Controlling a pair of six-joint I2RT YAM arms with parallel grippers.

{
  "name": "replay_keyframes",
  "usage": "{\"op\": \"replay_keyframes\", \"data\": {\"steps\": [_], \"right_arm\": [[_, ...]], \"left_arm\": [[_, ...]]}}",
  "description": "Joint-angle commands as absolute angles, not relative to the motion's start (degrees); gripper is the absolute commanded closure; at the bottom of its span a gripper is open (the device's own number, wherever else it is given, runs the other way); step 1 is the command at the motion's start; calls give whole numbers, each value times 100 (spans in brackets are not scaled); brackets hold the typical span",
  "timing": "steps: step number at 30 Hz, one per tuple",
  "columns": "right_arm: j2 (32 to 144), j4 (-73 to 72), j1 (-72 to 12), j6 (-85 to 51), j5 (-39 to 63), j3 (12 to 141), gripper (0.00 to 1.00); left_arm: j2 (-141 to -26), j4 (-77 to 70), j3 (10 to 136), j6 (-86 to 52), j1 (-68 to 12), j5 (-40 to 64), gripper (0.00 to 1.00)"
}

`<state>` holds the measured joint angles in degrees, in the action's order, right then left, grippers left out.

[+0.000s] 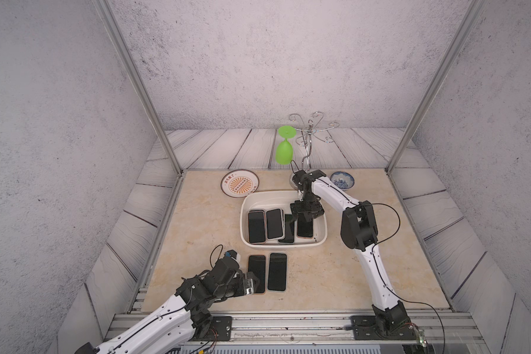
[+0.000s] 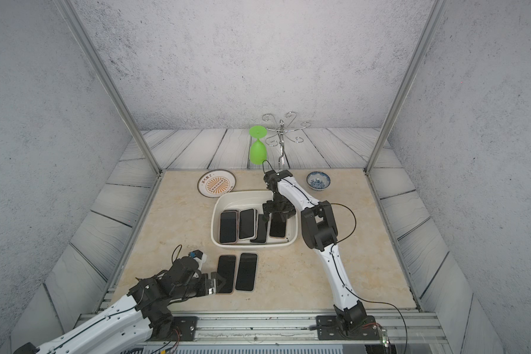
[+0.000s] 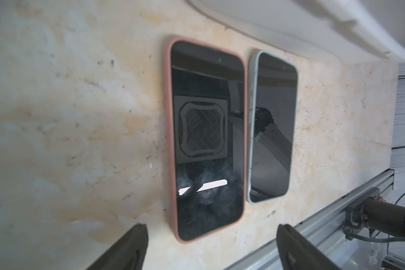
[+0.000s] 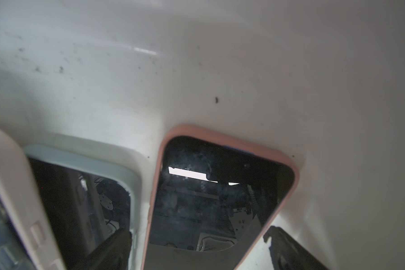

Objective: Take the phone out of the storage box
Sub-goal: Place the phone at the center of the board, then pick up the phone from the storage box.

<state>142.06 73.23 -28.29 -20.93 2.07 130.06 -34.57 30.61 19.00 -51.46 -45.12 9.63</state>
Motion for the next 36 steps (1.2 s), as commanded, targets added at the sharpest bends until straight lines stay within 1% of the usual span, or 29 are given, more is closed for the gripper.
{"op": "replay_keyframes", "data": {"steps": [1,7,18,20,21,24,26,29,30,32,33,35,36], "right_arm": [[14507,7442,-2707,-2168,-420,13087,4],[14725,7623,-2766,-2084,-682,13109,4],[15151,7585,-2812,-2113,-536,13087,5],[15215,7610,-2811,-2108,-532,13063,8],[15245,7628,-2812,-2115,-542,13045,10],[15263,7560,-2807,-2080,-493,12938,24],[15301,7572,-2804,-2083,-488,12982,31],[15263,7518,-2795,-2113,-441,13085,45],[15192,7441,-2792,-2128,-439,13087,52],[14962,7242,-2787,-2123,-312,13056,60],[14815,7119,-2787,-2109,-197,13036,67],[14483,6938,-2787,-2092,12,12994,73],[14263,6789,-2784,-2034,190,12929,77]], "left_arm": [[-3470,3310,2329,-4768,-4526,796,8],[-3716,3423,2873,-4524,-4524,801,8],[-4060,3403,3439,-4212,-4516,765,8],[-4107,3407,3489,-4168,-4518,767,8],[-4126,3406,3502,-4151,-4509,767,8],[-4148,3404,3546,-4114,-4509,779,8],[-4140,3409,3596,-4092,-4500,767,8],[-4110,3379,3687,-4043,-4482,771,8],[-4100,3327,3721,-4016,-4482,773,8],[-4077,3175,3781,-3949,-4474,791,8],[-4083,3065,3817,-3890,-4474,799,8],[-4089,2758,3858,-3726,-4474,845,8],[-4096,2548,3867,-3634,-4465,857,8]]}}
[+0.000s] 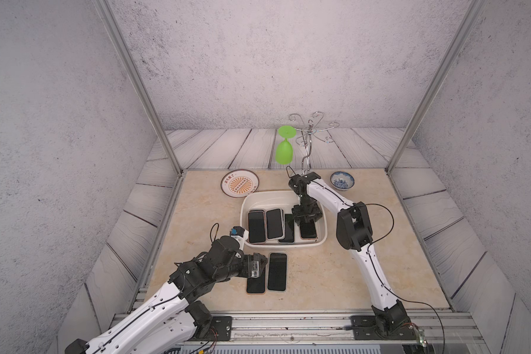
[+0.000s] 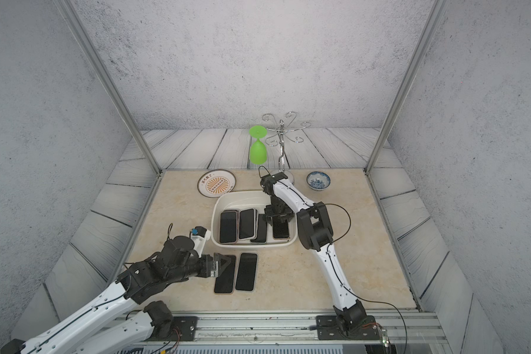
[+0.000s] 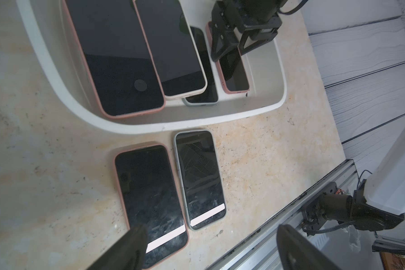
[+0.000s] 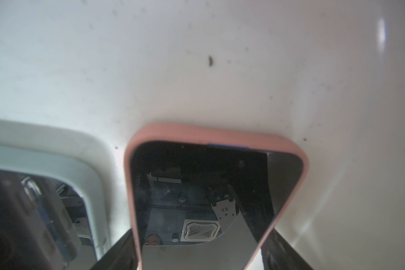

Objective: Take the phone out of the storage box
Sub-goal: Pick up the phone from the storage box.

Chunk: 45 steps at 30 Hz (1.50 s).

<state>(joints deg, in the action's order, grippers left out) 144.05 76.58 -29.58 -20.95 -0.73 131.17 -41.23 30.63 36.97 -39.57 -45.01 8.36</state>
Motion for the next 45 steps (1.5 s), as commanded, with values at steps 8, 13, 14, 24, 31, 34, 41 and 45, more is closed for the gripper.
{"op": "replay_keyframes", "data": {"steps": [8,13,14,24,31,34,41,45], "right_arm": [[12902,6785,-2768,-1771,662,13033,84],[12522,6913,-2763,-1567,886,12891,83],[12516,6908,-2768,-1526,847,12830,76],[13477,7428,-2820,-1195,372,12783,14],[13872,7324,-2823,-1296,-282,12758,5],[13959,7242,-2838,-1340,-339,12683,3],[14273,7252,-2839,-1449,-542,12582,1],[14381,7129,-2838,-1530,-535,12481,1]], "left_arm": [[-4751,722,3985,-3135,-4430,1070,7],[-5682,-185,4260,-3089,-4404,1335,7],[-5837,-220,4338,-3124,-4403,1337,7],[-6029,-190,4345,-3188,-4349,1318,7],[-5742,94,4176,-3140,-4255,1250,6],[-5699,101,4096,-3165,-4208,1250,6],[-5652,94,3940,-3220,-4170,1274,6],[-5639,126,3902,-3215,-4148,1274,6]]}}
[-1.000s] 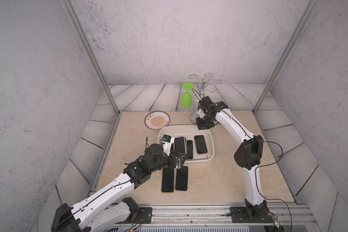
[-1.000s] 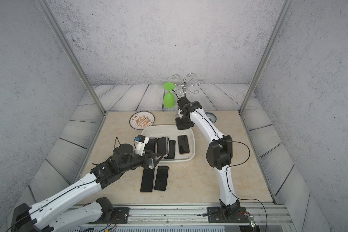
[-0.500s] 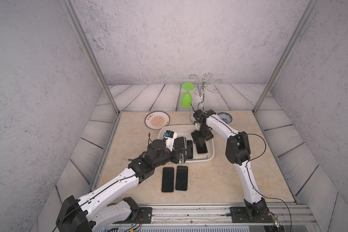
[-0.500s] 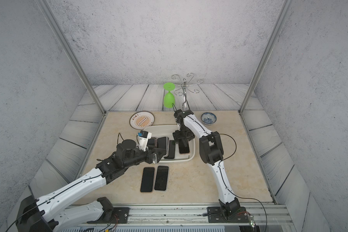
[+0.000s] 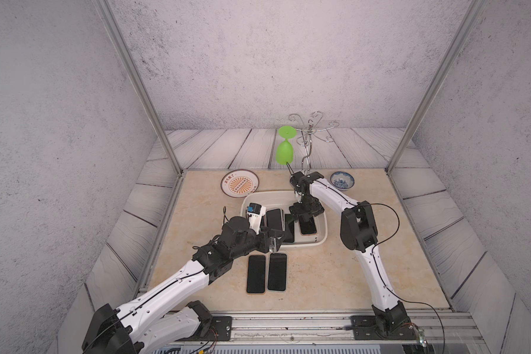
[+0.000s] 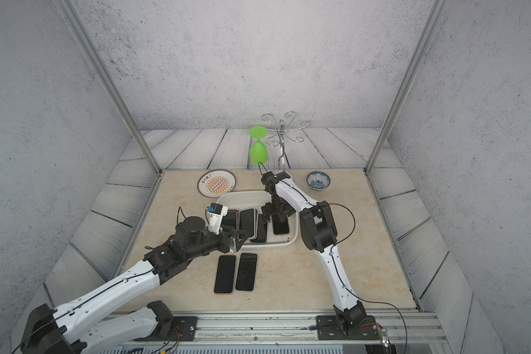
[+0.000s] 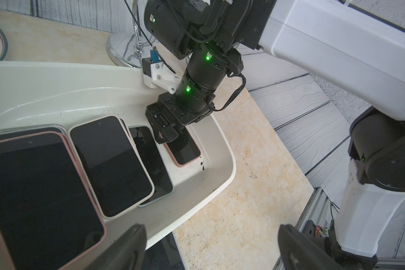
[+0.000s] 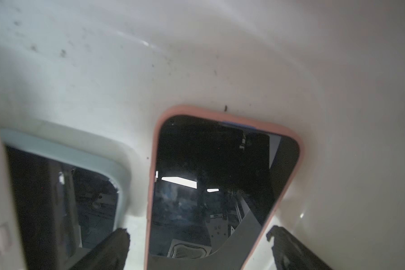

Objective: Take the phone out of the storage box
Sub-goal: Pick up the phone from the storage box.

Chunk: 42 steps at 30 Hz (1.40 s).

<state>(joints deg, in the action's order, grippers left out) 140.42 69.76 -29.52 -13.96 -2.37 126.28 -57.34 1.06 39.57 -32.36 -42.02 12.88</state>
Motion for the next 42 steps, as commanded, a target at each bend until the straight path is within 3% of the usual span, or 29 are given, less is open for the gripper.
{"op": "replay_keyframes", "data": {"steps": [1,11,22,31,42], "right_arm": [[14439,7170,-2839,-1545,-541,12521,1],[14707,7026,-2832,-1734,-730,12253,1],[14731,6469,-2867,-1718,838,12078,1],[15020,7351,-2848,-1541,-5,12361,1],[14757,7321,-2807,-1481,-235,11603,1]], "left_arm": [[-5650,135,3902,-3221,-4133,1274,6],[-5584,172,3735,-3239,-4064,1279,6],[-5467,324,3635,-3246,-3988,1262,6],[-5345,530,3621,-3267,-3964,1230,6],[-5140,628,3579,-3342,-3964,1150,6]]}}
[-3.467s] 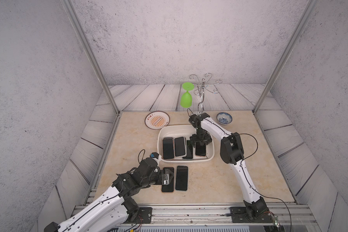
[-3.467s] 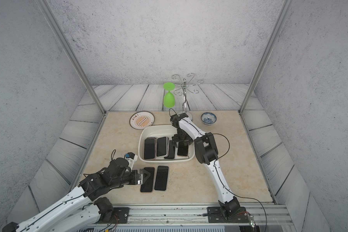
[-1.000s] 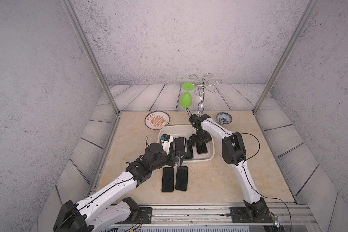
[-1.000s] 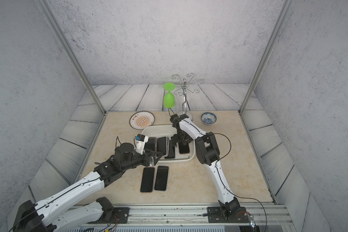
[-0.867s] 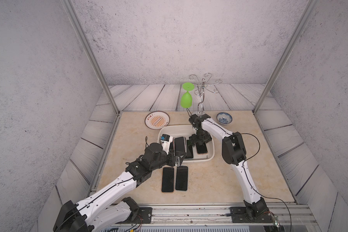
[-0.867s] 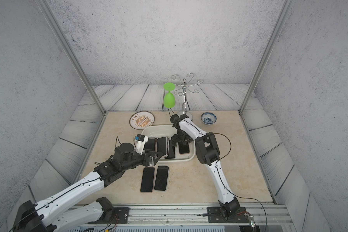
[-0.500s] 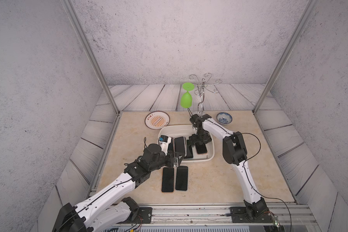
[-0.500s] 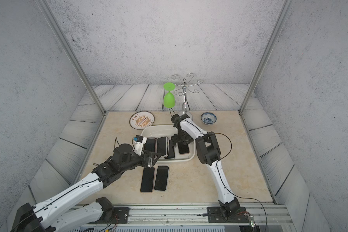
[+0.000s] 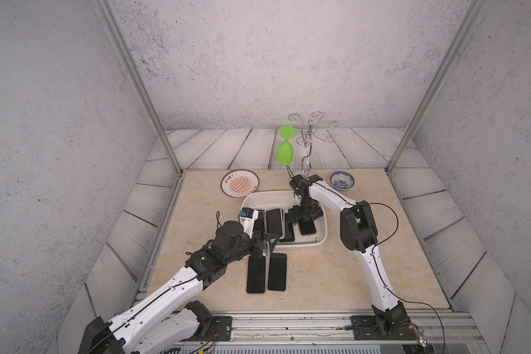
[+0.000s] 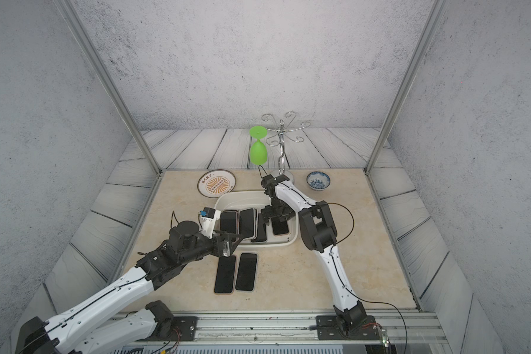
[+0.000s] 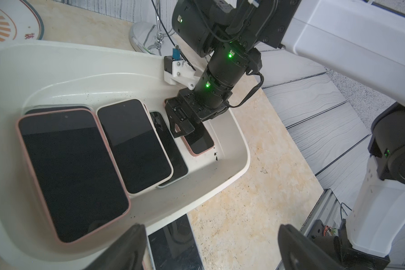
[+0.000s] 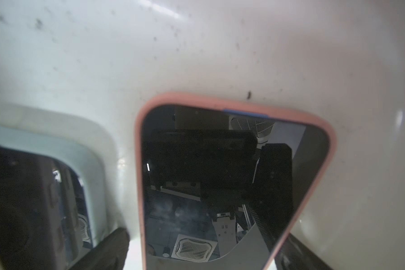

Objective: Take the phone out of the storage box
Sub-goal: Pick up the phone from the storage box.

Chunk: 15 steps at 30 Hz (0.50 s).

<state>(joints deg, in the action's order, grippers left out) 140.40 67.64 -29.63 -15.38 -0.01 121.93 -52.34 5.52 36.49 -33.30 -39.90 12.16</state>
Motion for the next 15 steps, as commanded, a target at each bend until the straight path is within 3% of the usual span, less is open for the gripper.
{"op": "replay_keyframes", "data": {"steps": [1,12,15], "right_arm": [[14757,7334,-2806,-1485,-273,11593,1],[15146,7840,-2698,-1228,-80,12274,16],[15268,7981,-2707,-1190,-124,12462,24]], "left_arm": [[-5120,633,3577,-3341,-3959,1130,6],[-5060,770,3665,-3330,-3962,1049,6],[-5072,781,3658,-3324,-3963,1042,6]]}}
